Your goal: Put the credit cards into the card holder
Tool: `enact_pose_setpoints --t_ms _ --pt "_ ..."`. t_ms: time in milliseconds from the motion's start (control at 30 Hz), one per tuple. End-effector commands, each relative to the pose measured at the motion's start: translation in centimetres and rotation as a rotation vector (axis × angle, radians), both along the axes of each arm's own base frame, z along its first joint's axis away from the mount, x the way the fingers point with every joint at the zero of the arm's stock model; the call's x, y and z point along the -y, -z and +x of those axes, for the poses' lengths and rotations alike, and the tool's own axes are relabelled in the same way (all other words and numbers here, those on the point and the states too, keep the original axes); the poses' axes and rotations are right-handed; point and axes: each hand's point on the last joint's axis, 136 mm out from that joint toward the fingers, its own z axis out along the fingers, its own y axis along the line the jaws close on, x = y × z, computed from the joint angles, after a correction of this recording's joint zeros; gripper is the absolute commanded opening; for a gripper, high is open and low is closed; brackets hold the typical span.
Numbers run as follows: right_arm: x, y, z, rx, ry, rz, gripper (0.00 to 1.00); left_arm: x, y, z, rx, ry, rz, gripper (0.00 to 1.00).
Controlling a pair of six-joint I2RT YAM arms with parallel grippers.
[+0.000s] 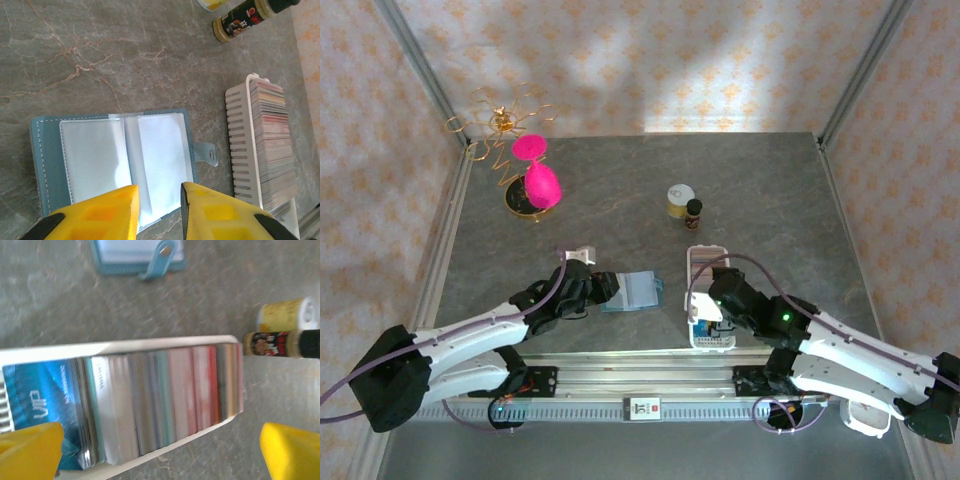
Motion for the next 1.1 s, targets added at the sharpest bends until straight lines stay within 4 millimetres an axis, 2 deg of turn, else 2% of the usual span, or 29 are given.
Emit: enact_pose_setpoints --t_ms 0,233,667,933,1067 --pt "0.8 1.5 0.2 0.006 -0.005 -0.062 1.0 0.9 -0.2 0.0 0.0 0.025 -0.031 0.28" --pt "0.5 4.4 -0.2 -0.054 -0.031 -0.105 1.0 0.7 1.1 -0.6 -0.029 0.029 -0.01 0.28" --pt "0.0 7.1 0.0 -0.107 -0.062 -0.165 1.0 0.7 2.0 -0.7 -0.051 0.03 0.003 0.28" --pt "0.7 7.6 1.2 -0.064 -0.028 -0.211 1.0 0.5 2.2 -0.7 -0.053 0.024 0.007 0.27" --pt "1.0 7.0 2.3 -0.01 0.009 -0.215 1.0 0.2 2.6 -0.9 -0.06 0.02 0.017 0.27"
